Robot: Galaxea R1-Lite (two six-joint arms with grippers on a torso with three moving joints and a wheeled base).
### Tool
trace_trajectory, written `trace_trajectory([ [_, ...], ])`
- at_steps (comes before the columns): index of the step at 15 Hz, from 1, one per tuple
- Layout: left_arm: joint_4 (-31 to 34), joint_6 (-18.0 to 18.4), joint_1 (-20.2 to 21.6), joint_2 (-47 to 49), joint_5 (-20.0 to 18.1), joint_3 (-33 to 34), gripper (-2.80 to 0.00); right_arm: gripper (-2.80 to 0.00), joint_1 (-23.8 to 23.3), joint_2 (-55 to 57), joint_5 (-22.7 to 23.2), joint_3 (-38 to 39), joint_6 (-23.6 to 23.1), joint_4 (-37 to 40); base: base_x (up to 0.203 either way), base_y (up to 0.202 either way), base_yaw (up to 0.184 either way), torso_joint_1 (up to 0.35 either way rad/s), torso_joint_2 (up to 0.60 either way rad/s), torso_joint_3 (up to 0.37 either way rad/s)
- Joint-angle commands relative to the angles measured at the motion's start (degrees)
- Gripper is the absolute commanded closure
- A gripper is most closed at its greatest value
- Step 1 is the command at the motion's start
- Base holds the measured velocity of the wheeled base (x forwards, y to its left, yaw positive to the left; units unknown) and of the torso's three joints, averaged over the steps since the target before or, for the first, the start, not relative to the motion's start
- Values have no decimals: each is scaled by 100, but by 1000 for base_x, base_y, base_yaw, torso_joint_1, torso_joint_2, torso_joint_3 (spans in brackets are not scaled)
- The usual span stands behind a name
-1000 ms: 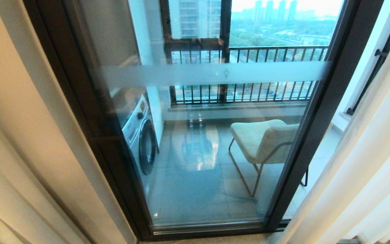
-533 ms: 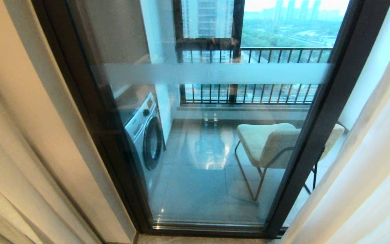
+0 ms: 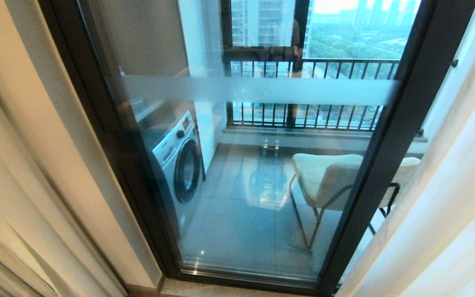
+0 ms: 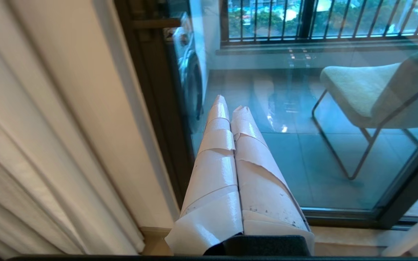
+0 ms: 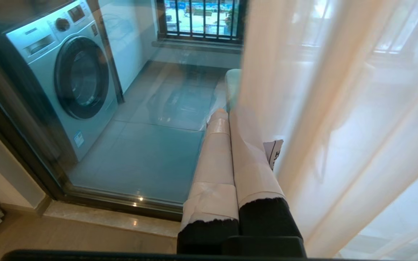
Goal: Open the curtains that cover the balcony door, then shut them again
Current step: Pull the inner curtains open on both sides
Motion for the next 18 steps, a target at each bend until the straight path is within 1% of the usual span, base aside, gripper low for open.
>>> trace_trajectory([
  [1, -4, 2, 1, -2, -1, 0, 0, 0, 1, 7, 0, 0, 5, 0, 0, -188, -13, -1, 2, 2],
  [3, -4, 2, 1, -2, -1, 0, 0, 0, 1, 7, 0, 0, 5, 0, -1, -191, -58, 0, 0, 10],
  [7, -4, 2, 1, -2, -1, 0, 0, 0, 1, 7, 0, 0, 5, 0, -1, -187, -125, 3, 2, 3],
  [9, -4, 2, 1, -2, -1, 0, 0, 0, 1, 7, 0, 0, 5, 0, -2, -187, -69, 5, 2, 4],
  [18, -4, 2, 1, -2, -1, 0, 0, 0, 1, 7, 0, 0, -77, 0, 0, -191, 2, 4, 2, 3],
])
